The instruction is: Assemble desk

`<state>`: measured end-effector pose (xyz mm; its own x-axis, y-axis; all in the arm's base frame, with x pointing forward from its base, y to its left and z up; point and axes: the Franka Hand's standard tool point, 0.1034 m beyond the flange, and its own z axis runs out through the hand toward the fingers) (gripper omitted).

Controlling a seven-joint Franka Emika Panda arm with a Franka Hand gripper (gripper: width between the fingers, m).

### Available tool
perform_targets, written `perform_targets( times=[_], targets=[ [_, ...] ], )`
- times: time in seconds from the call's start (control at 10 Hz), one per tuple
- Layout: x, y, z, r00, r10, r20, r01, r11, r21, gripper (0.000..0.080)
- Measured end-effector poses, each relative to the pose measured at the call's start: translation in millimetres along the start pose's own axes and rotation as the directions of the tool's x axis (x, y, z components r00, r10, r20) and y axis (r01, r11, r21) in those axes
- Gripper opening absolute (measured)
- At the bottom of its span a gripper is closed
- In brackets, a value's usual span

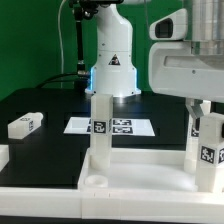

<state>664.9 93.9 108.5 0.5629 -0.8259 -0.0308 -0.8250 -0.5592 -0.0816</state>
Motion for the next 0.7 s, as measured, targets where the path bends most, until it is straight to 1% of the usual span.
perform_targets(
  times=[0.1,0.2,0.3,0.4,0.5,0.6,0.7],
  targets=[
    [1.3,1.0,-0.1,0.984,0.179,0.014,-0.179,0.984,0.010,0.0290],
    [1.8,1.7,-0.2,0.978,0.208,0.017,-0.208,0.978,0.008,0.0290],
    [0.3,1.2,0.3,0.945,0.327,0.026,-0.327,0.945,0.008,0.0290],
    [-0.3,0.8,0.4,0.918,0.396,0.031,-0.396,0.918,0.007,0.0290],
    [-0.7,0.6,0.4,0.906,0.422,0.033,-0.422,0.906,0.006,0.0290],
    [-1.3,0.2,0.5,0.884,0.467,0.035,-0.467,0.884,0.005,0.0363],
    [-1.3,0.2,0.6,0.892,0.451,0.034,-0.451,0.893,0.005,0.0363]
  ],
)
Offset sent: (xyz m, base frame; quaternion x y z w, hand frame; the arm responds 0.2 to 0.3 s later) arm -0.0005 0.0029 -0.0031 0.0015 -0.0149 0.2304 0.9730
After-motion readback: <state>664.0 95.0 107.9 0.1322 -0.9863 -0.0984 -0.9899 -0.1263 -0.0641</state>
